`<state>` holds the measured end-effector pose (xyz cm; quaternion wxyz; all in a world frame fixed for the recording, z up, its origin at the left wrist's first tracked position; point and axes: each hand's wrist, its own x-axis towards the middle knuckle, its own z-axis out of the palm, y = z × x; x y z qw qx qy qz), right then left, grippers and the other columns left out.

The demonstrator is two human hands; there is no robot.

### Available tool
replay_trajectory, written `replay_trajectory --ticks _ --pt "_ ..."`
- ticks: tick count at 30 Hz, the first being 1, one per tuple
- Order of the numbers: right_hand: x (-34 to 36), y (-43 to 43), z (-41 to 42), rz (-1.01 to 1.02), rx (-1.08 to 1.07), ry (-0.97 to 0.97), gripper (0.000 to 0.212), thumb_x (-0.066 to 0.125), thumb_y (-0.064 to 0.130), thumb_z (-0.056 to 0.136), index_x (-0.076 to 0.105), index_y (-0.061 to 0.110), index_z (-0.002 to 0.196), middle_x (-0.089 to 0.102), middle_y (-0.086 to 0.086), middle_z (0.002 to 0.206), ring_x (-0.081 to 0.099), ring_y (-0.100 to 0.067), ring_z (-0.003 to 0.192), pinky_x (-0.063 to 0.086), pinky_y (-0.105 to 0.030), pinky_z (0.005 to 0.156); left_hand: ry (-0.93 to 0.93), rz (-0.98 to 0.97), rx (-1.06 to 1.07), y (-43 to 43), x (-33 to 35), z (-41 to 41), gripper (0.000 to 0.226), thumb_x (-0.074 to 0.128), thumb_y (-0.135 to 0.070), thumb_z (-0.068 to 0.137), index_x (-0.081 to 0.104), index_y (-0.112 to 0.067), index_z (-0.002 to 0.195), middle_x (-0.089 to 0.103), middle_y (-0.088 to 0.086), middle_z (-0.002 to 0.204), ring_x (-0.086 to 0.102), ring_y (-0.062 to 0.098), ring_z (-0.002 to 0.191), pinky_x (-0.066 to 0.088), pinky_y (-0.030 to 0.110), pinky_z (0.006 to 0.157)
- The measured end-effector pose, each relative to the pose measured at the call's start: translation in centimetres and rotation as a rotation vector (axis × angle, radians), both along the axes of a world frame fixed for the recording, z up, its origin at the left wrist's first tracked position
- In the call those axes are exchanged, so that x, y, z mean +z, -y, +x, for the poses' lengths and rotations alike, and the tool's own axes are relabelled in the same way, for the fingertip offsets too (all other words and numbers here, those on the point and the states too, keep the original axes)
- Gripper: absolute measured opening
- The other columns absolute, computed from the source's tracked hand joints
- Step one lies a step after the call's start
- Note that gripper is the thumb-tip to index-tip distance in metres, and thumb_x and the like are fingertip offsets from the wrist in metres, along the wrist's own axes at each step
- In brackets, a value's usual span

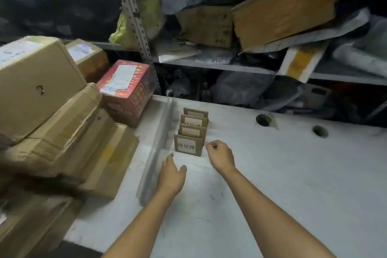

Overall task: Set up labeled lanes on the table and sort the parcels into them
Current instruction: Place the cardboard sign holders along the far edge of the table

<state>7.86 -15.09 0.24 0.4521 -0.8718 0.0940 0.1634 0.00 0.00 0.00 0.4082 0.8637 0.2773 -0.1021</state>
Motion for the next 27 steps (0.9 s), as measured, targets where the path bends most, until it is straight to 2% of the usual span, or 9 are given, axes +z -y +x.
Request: replay_trajectory --ticks 8,13,16,18,20,22,24,26,27 --pt "-2.2 -1.5 2.6 -0.032 0.075 0.024 0.045 0.040 0.049 0.103 0.067 0.017 0.120 0.071 -0.003 0.117 0.063 -0.023 0.103 0.050 -0.032 0.080 -0.099 0.025 -0.038 -0.8 -3.3 3.6 0.079 0.055 -0.023 0.099 0.006 -0.017 0.161 0.017 0.010 0.166 0.020 0.033 0.151 0.021 0.051 0.121" --pt "-2.9 -2.0 2.9 -0.026 0.119 0.028 0.045 0.038 0.048 0.104 0.069 0.018 0.112 0.072 -0.003 0.113 0.064 -0.022 0.100 0.049 -0.028 0.069 -0.076 -0.041 -0.016 -1.8 -5.7 5.4 0.080 0.055 -0.019 0.088 0.016 -0.028 0.157 0.034 0.005 0.159 0.034 0.035 0.144 0.033 0.058 0.114" --pt "-2.9 -2.2 2.9 0.008 0.107 0.012 0.044 0.038 0.047 0.104 0.072 0.018 0.101 0.073 -0.002 0.106 0.065 -0.021 0.095 0.049 -0.027 0.068 -0.048 -0.091 -0.031 -1.4 -4.3 5.5 0.071 0.052 -0.008 0.087 0.030 -0.027 0.152 0.041 0.006 0.148 0.043 0.030 0.134 0.040 0.044 0.110" --pt "-2.7 -2.2 2.6 0.025 0.098 0.003 0.043 0.039 0.044 0.105 0.069 0.019 0.089 0.071 0.000 0.099 0.063 -0.020 0.091 0.045 -0.024 0.063 -0.049 -0.128 -0.014 -1.2 -3.8 5.3 0.068 0.049 0.001 0.092 0.032 -0.025 0.152 0.040 0.005 0.149 0.045 0.026 0.129 0.042 0.028 0.094" --pt "-2.1 -2.2 1.9 0.015 0.091 -0.006 0.041 0.040 0.040 0.107 0.059 0.023 0.075 0.065 0.002 0.086 0.058 -0.018 0.084 0.038 -0.019 0.056 -0.048 -0.171 -0.001 -1.1 -4.0 5.1 0.067 0.047 0.003 0.094 0.029 -0.024 0.153 0.037 0.002 0.151 0.050 0.016 0.111 0.041 0.017 0.072" --pt "-2.2 -2.3 1.5 0.015 0.097 -0.007 0.038 0.040 0.038 0.107 0.060 0.020 0.080 0.066 0.000 0.088 0.057 -0.019 0.084 0.035 -0.018 0.054 -0.025 -0.214 0.028 -0.8 -3.8 5.1 0.067 0.046 0.004 0.096 0.023 -0.020 0.154 0.040 0.005 0.152 0.050 0.008 0.091 0.034 0.013 0.060" --pt "-2.3 -2.5 1.4 0.029 0.087 -0.006 0.038 0.039 0.040 0.106 0.067 0.016 0.099 0.070 -0.003 0.104 0.060 -0.019 0.090 0.039 -0.018 0.058 -0.023 -0.253 0.106 -0.6 -3.1 5.2 0.067 0.046 0.005 0.097 0.020 -0.015 0.155 0.041 0.008 0.150 0.053 0.016 0.102 0.038 0.012 0.071" --pt "-2.3 -2.9 1.5 0.050 0.064 0.001 0.042 0.039 0.045 0.105 0.069 0.018 0.111 0.071 -0.002 0.111 0.062 -0.018 0.096 0.047 -0.022 0.069 -0.038 -0.239 0.128 -0.8 -2.6 5.6 0.069 0.048 0.004 0.097 0.020 -0.018 0.156 0.040 0.010 0.151 0.045 0.028 0.129 0.039 0.025 0.090" --pt "-2.4 -3.0 1.6 0.054 0.059 0.001 0.043 0.039 0.047 0.104 0.069 0.019 0.114 0.071 0.000 0.111 0.063 -0.017 0.098 0.050 -0.025 0.075 -0.035 -0.239 0.127 -0.9 -2.6 5.9 0.069 0.049 0.002 0.096 0.021 -0.020 0.156 0.042 0.010 0.150 0.041 0.030 0.134 0.040 0.034 0.099"
